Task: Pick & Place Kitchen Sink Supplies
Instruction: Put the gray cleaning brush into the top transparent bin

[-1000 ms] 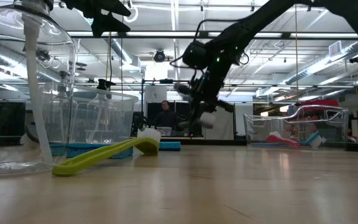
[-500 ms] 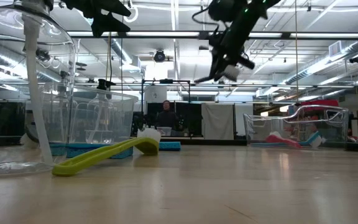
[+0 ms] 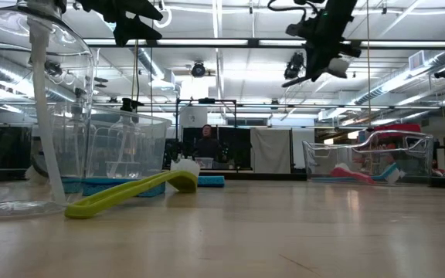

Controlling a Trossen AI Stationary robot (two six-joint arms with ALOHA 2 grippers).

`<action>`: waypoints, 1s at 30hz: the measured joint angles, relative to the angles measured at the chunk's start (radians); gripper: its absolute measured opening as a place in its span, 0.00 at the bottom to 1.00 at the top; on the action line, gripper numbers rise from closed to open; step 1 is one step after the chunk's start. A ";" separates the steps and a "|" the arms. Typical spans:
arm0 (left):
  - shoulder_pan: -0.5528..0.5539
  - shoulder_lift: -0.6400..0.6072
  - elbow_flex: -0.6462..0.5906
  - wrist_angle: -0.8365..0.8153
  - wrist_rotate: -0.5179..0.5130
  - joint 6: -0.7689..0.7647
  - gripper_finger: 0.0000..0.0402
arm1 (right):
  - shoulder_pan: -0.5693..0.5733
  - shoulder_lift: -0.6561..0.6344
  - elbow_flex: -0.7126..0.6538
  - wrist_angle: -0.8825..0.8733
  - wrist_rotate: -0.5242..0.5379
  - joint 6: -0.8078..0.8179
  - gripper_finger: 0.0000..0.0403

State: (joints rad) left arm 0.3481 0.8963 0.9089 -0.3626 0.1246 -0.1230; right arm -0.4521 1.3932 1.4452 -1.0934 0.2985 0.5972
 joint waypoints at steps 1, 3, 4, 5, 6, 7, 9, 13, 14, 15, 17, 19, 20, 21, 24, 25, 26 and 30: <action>0.000 0.000 0.000 0.000 0.000 0.001 0.65 | -0.008 -0.005 0.000 -0.016 0.000 -0.010 0.13; 0.000 0.000 0.000 0.000 0.000 0.000 0.65 | -0.024 -0.010 0.000 -0.041 0.000 -0.028 0.13; 0.000 0.000 0.000 0.000 0.000 0.001 0.65 | -0.033 -0.010 0.000 -0.050 0.000 -0.036 0.13; 0.000 0.000 0.000 0.000 0.000 0.000 0.65 | -0.041 -0.010 0.000 -0.061 0.000 -0.045 0.13; 0.000 0.000 0.000 0.000 0.000 0.001 0.65 | -0.051 -0.010 0.000 -0.068 0.000 -0.057 0.13; 0.000 0.000 0.000 0.000 0.000 0.001 0.65 | -0.060 -0.010 0.000 -0.073 0.000 -0.068 0.13; 0.000 0.000 0.000 0.000 0.000 0.001 0.65 | -0.077 -0.010 0.000 -0.083 0.008 -0.089 0.13; 0.000 0.000 0.000 0.000 0.000 0.002 0.65 | -0.106 -0.010 0.000 -0.128 0.057 -0.134 0.13; 0.000 0.000 0.000 0.000 0.000 0.002 0.65 | -0.114 -0.010 0.000 -0.140 0.061 -0.150 0.13; 0.000 0.000 0.000 0.000 0.000 0.002 0.65 | -0.121 -0.011 -0.002 -0.146 0.060 -0.170 0.13; 0.000 0.000 0.000 0.000 0.000 0.002 0.65 | -0.130 -0.012 -0.019 -0.152 0.057 -0.213 0.13; 0.000 0.000 0.000 0.000 0.000 0.003 0.65 | -0.137 -0.012 -0.047 -0.152 0.056 -0.244 0.13; 0.000 0.000 0.000 0.000 0.000 0.003 0.65 | -0.140 -0.013 -0.066 -0.150 0.052 -0.258 0.13; 0.000 0.000 0.000 0.000 0.000 0.003 0.65 | -0.144 -0.014 -0.086 -0.149 0.049 -0.264 0.13; 0.000 0.000 0.000 0.000 0.000 0.003 0.65 | -0.152 -0.014 -0.162 -0.133 0.050 -0.266 0.13; 0.000 0.000 0.000 0.000 0.000 0.003 0.65 | -0.153 -0.015 -0.193 -0.117 0.050 -0.266 0.13; 0.000 0.000 0.000 0.000 0.000 0.003 0.65 | -0.155 -0.017 -0.222 -0.095 0.050 -0.268 0.13; 0.000 0.000 0.000 0.000 0.000 0.003 0.65 | -0.154 -0.017 -0.316 -0.014 0.049 -0.273 0.13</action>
State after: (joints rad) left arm 0.3485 0.8963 0.9089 -0.3630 0.1242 -0.1204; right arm -0.6066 1.3766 1.1288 -1.1077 0.3475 0.3239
